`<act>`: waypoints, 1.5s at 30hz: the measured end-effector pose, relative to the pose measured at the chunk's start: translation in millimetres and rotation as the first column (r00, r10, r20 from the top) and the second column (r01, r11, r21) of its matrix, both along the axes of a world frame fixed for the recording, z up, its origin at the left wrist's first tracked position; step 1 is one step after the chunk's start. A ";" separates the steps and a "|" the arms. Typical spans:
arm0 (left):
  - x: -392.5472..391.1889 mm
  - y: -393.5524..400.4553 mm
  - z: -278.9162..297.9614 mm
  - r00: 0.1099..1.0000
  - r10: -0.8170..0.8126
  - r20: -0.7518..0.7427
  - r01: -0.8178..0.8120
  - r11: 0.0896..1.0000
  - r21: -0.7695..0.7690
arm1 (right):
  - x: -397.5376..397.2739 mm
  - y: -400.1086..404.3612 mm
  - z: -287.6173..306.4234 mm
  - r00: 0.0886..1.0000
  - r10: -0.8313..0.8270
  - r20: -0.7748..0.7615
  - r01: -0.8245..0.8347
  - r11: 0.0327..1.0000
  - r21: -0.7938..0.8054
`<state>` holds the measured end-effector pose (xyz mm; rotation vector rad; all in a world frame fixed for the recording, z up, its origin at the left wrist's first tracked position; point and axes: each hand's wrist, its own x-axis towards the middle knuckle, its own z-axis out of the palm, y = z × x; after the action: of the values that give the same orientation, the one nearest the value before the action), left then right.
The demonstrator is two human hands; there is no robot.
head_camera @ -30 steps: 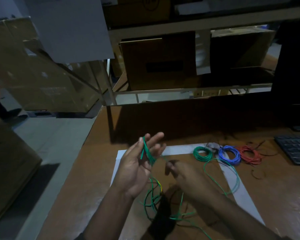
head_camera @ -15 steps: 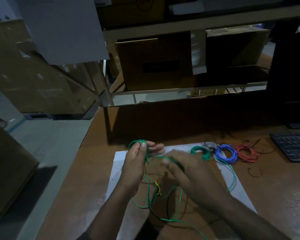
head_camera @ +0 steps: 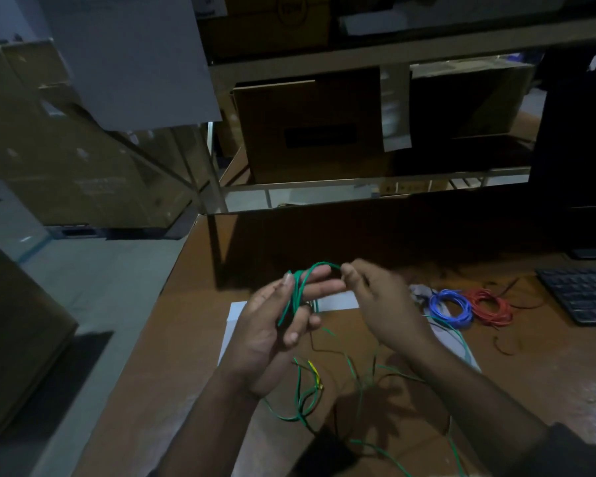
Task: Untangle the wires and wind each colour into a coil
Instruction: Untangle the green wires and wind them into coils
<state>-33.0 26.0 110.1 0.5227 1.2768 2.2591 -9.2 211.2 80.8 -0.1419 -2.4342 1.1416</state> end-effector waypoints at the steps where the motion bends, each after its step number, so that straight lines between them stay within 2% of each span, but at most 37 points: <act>1: -1.9 -0.2 1.5 0.999 0.031 0.028 -0.031 0.999 0.022 | 3.6 -7.5 -8.8 0.997 0.037 0.073 -0.037 0.999 -0.001; 5: -13.0 0.4 -5.6 0.985 0.113 0.129 -0.131 0.980 0.147 | 24.1 -41.7 -47.7 0.907 0.263 0.330 -0.273 0.962 -0.016; 7: -20.0 1.2 -11.9 0.981 0.149 0.123 -0.170 0.969 0.177 | 39.6 -58.4 -54.5 0.865 0.377 0.331 -0.384 0.922 -0.047; 9: -24.4 2.5 -18.1 0.977 0.188 0.102 -0.202 0.968 0.152 | 51.3 -66.4 -49.9 0.861 0.420 0.286 -0.429 0.903 -0.034; 12: -27.8 1.9 -29.8 0.956 0.286 -0.069 -0.290 0.956 -0.048 | 53.8 -54.7 -29.0 0.891 0.383 0.242 -0.404 0.914 0.041; 14: -29.7 -1.9 -36.8 0.937 0.292 -0.191 -0.323 0.934 -0.155 | 56.9 -46.1 -6.9 0.893 0.393 0.220 -0.418 0.905 0.080; 16: -31.6 -5.2 -37.5 0.940 0.268 -0.211 -0.310 0.929 -0.201 | 60.7 -40.0 11.0 0.908 0.387 0.160 -0.402 0.912 0.078; 19: -29.7 -6.5 -37.5 0.966 0.170 -0.193 -0.221 0.934 -0.281 | 56.6 -30.5 30.0 0.963 0.265 0.040 -0.268 0.956 0.119; 23: -14.5 -2.3 -36.0 0.976 0.032 -0.215 -0.109 0.929 -0.355 | 38.6 -14.2 51.3 0.975 0.129 -0.178 -0.130 0.991 0.008; 26: -7.3 -0.6 -34.2 0.978 -0.065 -0.198 -0.004 0.945 -0.327 | 21.5 -3.8 57.2 0.977 0.098 -0.189 -0.104 0.994 -0.022; 30: -1.8 -0.8 -27.8 0.987 -0.107 -0.123 0.076 0.970 -0.229 | 2.2 5.1 51.1 0.983 0.079 -0.166 -0.093 0.992 -0.084; 33: 1.0 -2.2 -24.0 0.983 -0.166 -0.078 0.146 0.965 -0.218 | -7.5 7.5 41.7 0.985 0.078 -0.154 -0.095 0.989 -0.112; 38: 4.1 -1.5 -21.4 0.985 -0.138 -0.107 0.106 0.960 -0.257 | -16.0 3.8 24.5 0.991 0.065 -0.113 -0.080 0.988 -0.133; 43: 1.9 -2.7 -19.8 0.980 -0.164 -0.111 0.152 0.982 -0.114 | -14.7 3.3 0.6 0.996 0.078 -0.036 -0.084 0.979 -0.187; 45: -2.8 -2.2 -15.9 0.987 -0.123 -0.107 0.118 0.992 -0.054 | -8.8 -2.4 -15.7 0.994 0.104 0.025 -0.097 0.977 -0.190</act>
<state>-35.8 23.9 94.2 0.6967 1.3121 2.1209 -18.0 208.8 65.1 -0.0984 -2.3833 1.4259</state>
